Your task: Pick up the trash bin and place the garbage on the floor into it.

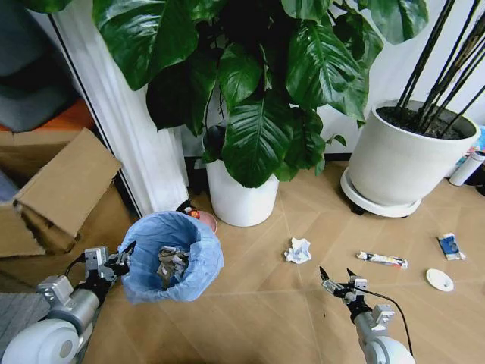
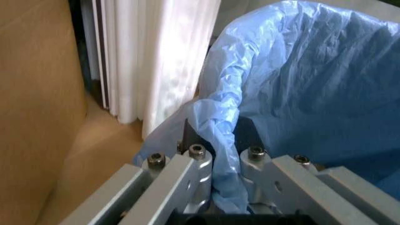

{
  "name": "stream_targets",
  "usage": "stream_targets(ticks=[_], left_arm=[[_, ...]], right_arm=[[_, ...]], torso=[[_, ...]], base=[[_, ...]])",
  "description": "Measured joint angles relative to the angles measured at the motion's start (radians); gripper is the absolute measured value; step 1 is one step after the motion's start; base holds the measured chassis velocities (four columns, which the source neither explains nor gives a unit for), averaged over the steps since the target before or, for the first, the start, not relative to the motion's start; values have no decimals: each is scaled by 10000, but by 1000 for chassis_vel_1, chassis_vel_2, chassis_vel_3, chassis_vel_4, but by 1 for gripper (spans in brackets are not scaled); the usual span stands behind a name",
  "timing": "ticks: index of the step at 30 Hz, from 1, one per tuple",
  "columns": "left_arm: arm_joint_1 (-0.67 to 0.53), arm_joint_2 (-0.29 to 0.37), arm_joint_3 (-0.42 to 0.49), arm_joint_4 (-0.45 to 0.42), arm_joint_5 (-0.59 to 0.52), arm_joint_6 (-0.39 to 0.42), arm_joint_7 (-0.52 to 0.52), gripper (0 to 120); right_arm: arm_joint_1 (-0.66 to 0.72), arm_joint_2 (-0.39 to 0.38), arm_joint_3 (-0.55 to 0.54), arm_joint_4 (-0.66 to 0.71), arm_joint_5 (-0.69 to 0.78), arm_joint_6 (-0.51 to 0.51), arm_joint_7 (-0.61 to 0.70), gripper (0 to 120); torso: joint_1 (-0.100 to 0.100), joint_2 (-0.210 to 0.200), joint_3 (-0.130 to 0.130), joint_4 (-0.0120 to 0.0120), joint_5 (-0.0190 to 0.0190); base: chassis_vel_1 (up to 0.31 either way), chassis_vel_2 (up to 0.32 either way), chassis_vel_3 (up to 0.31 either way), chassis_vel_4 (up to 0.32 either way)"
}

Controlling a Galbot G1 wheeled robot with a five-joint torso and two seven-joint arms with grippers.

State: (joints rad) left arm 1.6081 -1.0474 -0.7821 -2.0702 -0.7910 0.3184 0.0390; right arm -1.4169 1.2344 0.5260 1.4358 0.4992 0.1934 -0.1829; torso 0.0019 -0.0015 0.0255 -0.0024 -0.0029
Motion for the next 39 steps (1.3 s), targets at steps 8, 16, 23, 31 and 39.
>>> stream_targets(ticks=[8, 16, 23, 31, 39], left_arm=[[-2, 26, -40, 33, -32, 12, -18, 0], [64, 17, -126, 5, -58, 45, -64, 0], [114, -16, -189, -82, -66, 53, -76, 0], [128, -48, -222, -72, -76, 62, -89, 0], [128, -29, -257, -47, -143, 71, -101, 0]], right_arm=[[529, 1, -477, -811, -825, 253, -220, 100], [1105, 59, -949, -1714, -1448, 200, -396, 100], [1856, 222, -1237, -2490, -1875, 212, -316, 100], [2835, 396, -1655, -3491, -2054, 220, -201, 100], [3522, 692, -1782, -4439, -2111, 219, -240, 95]], torso=[[1, 0, 1, 1, -2], [-2, 0, -2, 1, -3], [-1, 0, -1, 1, -2], [-1, 0, 0, 1, -3], [-1, 0, 0, 2, -2]], base=[[-97, 99, 105, -101], [7, -19, -13, 7], [0, 0, 0, 0], [0, 0, 0, 0], [0, 0, 0, 0]])
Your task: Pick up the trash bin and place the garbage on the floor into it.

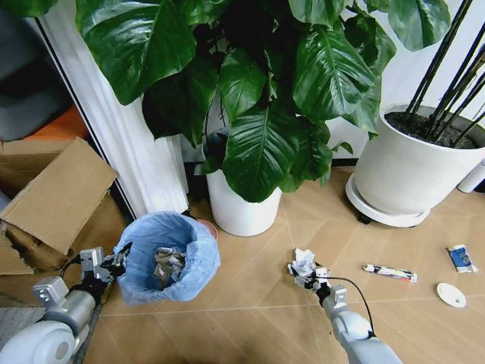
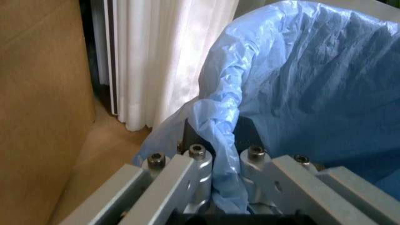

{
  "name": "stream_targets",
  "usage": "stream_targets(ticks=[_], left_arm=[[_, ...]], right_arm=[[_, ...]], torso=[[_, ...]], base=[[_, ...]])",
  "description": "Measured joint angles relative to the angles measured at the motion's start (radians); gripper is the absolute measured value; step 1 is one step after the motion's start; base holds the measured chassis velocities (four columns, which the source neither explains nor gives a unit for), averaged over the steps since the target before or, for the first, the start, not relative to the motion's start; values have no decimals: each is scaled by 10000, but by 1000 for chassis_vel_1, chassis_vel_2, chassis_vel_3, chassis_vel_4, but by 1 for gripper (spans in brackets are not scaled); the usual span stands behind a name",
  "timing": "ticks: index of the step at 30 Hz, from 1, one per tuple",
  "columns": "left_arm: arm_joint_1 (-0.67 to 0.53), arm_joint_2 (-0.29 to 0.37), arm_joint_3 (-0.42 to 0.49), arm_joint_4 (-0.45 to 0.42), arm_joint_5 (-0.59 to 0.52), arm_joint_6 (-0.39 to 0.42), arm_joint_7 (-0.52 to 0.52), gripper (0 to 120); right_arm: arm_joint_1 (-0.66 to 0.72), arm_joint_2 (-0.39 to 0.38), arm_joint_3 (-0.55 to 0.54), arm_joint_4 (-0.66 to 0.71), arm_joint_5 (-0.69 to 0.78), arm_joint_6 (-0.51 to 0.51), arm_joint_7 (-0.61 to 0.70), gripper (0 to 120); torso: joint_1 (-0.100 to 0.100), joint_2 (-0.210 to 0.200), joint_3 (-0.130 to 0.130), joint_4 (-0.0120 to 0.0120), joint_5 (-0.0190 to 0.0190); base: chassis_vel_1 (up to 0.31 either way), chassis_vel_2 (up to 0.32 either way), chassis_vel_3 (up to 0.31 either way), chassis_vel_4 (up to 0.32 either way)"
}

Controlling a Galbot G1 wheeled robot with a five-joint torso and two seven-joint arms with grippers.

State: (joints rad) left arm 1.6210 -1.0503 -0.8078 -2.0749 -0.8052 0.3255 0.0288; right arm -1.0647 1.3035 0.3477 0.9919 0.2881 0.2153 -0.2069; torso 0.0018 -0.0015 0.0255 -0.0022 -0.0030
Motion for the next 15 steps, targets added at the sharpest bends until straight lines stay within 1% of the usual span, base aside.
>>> stream_targets(ticks=[1, 2, 4, 5, 7, 8, 10, 11, 12, 13, 15], left_arm=[[0, 0, 0, 0, 0, 0, 0, 0], [1, 1, -7, 0, -4, 2, -4, 0], [5, 1, -13, 0, -9, 5, -6, 0], [5, 1, -13, 0, -9, 5, -6, 0], [3, -11, -14, 1, -9, 5, -7, 0], [3, -11, -14, 1, -9, 5, -7, 0], [-4, -25, -12, 15, -8, 5, -6, 0], [-10, -30, -10, 24, -6, 6, -7, 0], [-18, -30, -9, 30, -6, 5, -7, 0], [-18, -30, -9, 30, -6, 5, -7, 0], [-27, -30, -8, 37, -6, 5, -7, 0]], right_arm=[[0, 0, 0, 0, 0, 0, 0, 95], [75, 30, -3, -118, -3, 16, -38, 92], [212, 75, -25, -300, -14, 43, -117, 80], [212, 75, -25, -300, -14, 43, -117, 80], [322, 116, -43, -489, -26, 55, -175, 70], [322, 116, -43, -489, -26, 55, -175, 70], [413, 151, -49, -641, -39, 64, -225, 60], [442, 162, -59, -694, -39, 64, -231, 58], [465, 171, -73, -740, -39, 64, -234, 51], [465, 171, -73, -740, -39, 64, -234, 51], [481, 175, -99, -775, -39, 64, -244, 43]], torso=[[0, 0, 0, 0, 0], [0, 0, 0, 0, 0], [0, 0, 0, 0, -1], [0, 0, 0, 0, -1], [0, 0, 0, -1, -1], [0, 0, 0, -1, -1], [0, 0, 0, -1, -1], [0, 0, 0, 0, -1], [0, 0, 0, 0, -1], [0, 0, 0, 0, -1], [0, 0, 0, -1, 0]], base=[[0, 0, 0, 0], [0, 0, 0, 0], [0, 0, 0, 0], [0, 0, 0, 0], [0, 0, 0, 0], [0, 0, 0, 0], [0, 0, 0, 0], [0, 0, 0, 0], [0, 0, 0, 0], [0, 0, 0, 0], [0, 0, 0, 0]])
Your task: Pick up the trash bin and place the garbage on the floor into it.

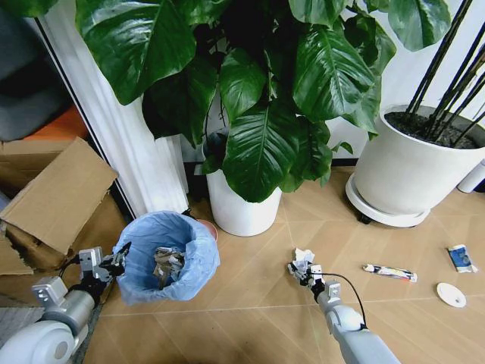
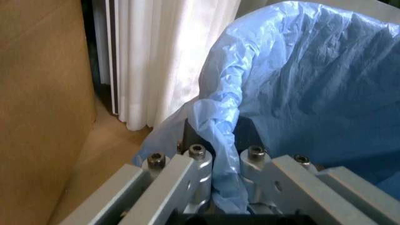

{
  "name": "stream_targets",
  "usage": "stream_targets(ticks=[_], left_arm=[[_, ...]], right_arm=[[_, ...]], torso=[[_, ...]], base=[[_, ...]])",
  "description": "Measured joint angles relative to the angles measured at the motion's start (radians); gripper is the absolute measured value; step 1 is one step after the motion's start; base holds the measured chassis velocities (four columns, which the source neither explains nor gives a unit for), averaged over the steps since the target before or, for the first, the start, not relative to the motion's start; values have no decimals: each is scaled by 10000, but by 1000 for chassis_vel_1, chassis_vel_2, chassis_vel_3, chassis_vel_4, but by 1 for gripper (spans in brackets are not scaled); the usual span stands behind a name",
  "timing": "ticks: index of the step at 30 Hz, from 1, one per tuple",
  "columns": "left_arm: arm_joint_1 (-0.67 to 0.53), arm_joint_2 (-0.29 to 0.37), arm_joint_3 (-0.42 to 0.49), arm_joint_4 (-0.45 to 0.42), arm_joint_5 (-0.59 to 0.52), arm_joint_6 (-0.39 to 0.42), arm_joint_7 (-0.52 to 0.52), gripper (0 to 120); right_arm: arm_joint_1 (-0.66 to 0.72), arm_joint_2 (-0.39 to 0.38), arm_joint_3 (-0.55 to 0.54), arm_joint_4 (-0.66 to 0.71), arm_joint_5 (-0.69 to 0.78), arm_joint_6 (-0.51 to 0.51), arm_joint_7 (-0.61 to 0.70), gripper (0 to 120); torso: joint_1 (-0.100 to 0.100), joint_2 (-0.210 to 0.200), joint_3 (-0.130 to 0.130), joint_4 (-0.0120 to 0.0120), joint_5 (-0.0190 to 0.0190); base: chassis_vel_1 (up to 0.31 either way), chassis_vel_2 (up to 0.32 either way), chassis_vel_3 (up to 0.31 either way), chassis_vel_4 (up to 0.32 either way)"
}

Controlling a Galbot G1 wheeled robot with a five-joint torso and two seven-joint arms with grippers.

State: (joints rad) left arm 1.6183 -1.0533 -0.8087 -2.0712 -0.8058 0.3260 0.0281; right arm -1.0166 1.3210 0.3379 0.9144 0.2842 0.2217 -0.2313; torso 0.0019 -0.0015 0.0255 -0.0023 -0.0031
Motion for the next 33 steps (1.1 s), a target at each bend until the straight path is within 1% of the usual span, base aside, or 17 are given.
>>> stream_targets(ticks=[3, 4, 5, 6, 7, 8, 10, 11, 19, 22, 25, 27, 28, 29, 31, 32, 33], left_arm=[[-20, 17, -2, 23, -1, 0, 0, 0], [-20, 17, -2, 23, -1, 0, 0, 0], [-23, 22, -2, 27, -3, 0, 0, 0], [-26, 26, -2, 29, -7, 0, 0, 0], [-29, 33, 2, 32, -9, 0, -1, 0], [-29, 33, 2, 32, -9, 0, -1, 0], [-45, 62, 14, 37, -31, 0, -8, 0], [-59, 80, 22, 41, -44, 3, -13, 0], [-69, 190, 93, 59, -72, 13, -34, 0], [-32, 306, 142, 107, -137, 13, -39, 0], [1, 557, 268, 287, -207, -32, -41, 0], [-18, 763, 419, 419, -274, -54, -57, 0], [-18, 763, 419, 419, -274, -54, -57, 0], [-36, 849, 487, 468, -307, -54, -69, 0], [-30, 1021, 587, 541, -338, -54, -97, 0], [-30, 1021, 587, 541, -338, -54, -97, 0], [18, 1072, 597, 550, -351, -57, -101, 0]], right_arm=[[34, -4, -44, -9, 35, -3, -5, 30], [34, -4, -44, -9, 35, -3, -5, 30], [38, -7, -52, -9, 60, -8, -5, 23], [37, -11, -59, -9, 69, -14, -6, 20], [38, -13, -62, -10, 73, -17, -5, 15], [38, -13, -62, -10, 73, -17, -5, 15], [19, -21, -60, -1, 86, -22, -4, 7], [-13, -27, -49, 21, 99, -27, -4, 0], [-316, -222, 7, 436, 379, -100, -2, 0], [-672, -482, 19, 952, 654, -157, -37, 0], [-1349, -1273, -22, 2367, 1255, -215, -211, 0], [-1931, -2316, -57, 3850, 1952, -257, -479, 0], [-1931, -2316, -57, 3850, 1952, -257, -479, 0], [-2207, -2806, -60, 4537, 2278, -279, -646, 0], [-2586, -3634, -143, 5762, 2894, -308, -996, 0], [-2586, -3634, -143, 5762, 2894, -308, -996, 0], [-2647, -3986, -240, 6273, 3176, -308, -1174, 0]], torso=[[0, 0, 0, 0, 0], [0, 0, 0, 0, 0], [0, 0, 0, 0, 0], [0, 0, 0, 0, 0], [0, 0, 0, 0, 0], [0, 0, 0, 0, 0], [0, 0, 0, 0, -1], [0, 0, 0, 0, 0], [0, 1, 0, 0, 0], [0, 1, 0, 0, 2], [0, 1, 0, 0, 8], [0, 2, -1, -1, -5], [0, 2, -1, -1, -5], [0, 2, -1, -2, -9], [0, 2, -1, -8, -2], [0, 2, -1, -8, -2], [0, 2, -1, -6, 2]], base=[[0, 0, 0, 0], [0, 0, 0, 0], [0, 0, 0, 0], [0, 0, 0, 0], [0, 0, 0, 0], [0, 0, 0, 0], [0, 0, 0, 0], [0, 0, 0, 0], [0, 0, 0, 0], [0, 0, 0, 0], [0, 0, 0, 0], [0, 0, 0, 0], [0, 0, 0, 0], [0, 0, 0, 0], [0, 0, 0, 0], [0, 0, 0, 0], [0, 0, 0, 0]])
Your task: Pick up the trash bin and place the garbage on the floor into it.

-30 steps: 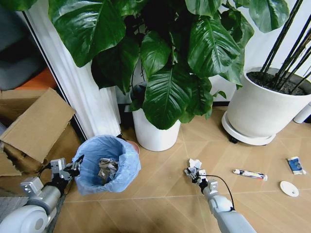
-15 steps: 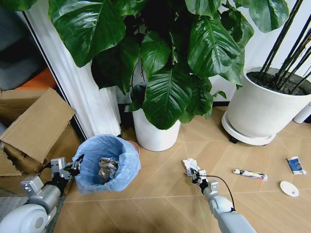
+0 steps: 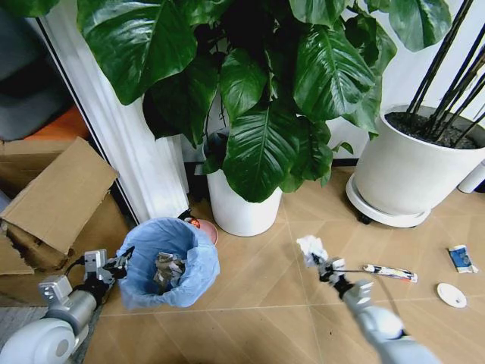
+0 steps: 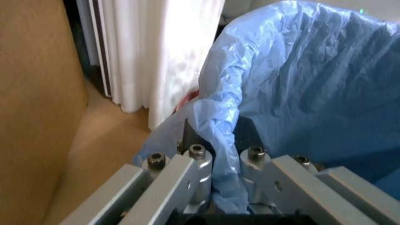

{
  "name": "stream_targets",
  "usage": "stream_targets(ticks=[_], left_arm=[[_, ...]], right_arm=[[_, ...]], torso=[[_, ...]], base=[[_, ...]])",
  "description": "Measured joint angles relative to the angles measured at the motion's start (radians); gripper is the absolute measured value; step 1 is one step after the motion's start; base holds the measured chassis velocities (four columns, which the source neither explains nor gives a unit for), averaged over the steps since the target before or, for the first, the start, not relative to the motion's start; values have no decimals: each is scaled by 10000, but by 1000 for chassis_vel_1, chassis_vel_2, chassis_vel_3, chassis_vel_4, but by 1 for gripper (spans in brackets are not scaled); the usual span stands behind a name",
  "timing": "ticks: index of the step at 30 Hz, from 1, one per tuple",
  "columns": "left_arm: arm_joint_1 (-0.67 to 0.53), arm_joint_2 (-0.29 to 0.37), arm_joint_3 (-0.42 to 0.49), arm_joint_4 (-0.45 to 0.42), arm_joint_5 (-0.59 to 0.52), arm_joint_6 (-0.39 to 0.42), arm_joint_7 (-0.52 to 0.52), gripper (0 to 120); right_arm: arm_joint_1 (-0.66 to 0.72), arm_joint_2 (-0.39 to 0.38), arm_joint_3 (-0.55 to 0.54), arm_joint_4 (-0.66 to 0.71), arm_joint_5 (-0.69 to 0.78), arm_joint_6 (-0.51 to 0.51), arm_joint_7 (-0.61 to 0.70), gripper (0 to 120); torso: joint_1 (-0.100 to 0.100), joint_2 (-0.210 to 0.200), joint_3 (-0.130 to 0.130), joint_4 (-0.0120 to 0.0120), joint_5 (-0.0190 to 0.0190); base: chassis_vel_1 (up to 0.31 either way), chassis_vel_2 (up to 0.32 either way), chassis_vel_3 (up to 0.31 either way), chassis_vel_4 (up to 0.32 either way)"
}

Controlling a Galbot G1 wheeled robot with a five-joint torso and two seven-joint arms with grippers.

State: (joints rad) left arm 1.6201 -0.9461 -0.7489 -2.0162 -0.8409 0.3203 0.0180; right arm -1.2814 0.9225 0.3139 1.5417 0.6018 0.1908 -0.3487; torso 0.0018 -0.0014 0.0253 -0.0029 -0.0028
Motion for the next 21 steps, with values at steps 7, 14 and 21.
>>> stream_targets(ticks=[7, 14, 21], left_arm=[[-192, 338, 277, 100, -196, -23, -41, 0], [-457, 498, 439, 256, -236, -32, -14, 0], [-483, 593, 399, 289, -271, -55, 58, 0]], right_arm=[[551, -1544, -1000, 2472, 1845, 179, -848, 0], [2595, -1805, -2996, 3316, 3054, 290, -1386, 0], [5848, -891, -5959, 2814, 3824, 567, -2536, 0]], torso=[[0, 0, 0, 8, -3], [0, 0, 1, 5, -5], [1, 0, 2, 9, -7]], base=[[0, 0, 0, 0], [0, 0, 0, 0], [0, 0, 0, 0]])
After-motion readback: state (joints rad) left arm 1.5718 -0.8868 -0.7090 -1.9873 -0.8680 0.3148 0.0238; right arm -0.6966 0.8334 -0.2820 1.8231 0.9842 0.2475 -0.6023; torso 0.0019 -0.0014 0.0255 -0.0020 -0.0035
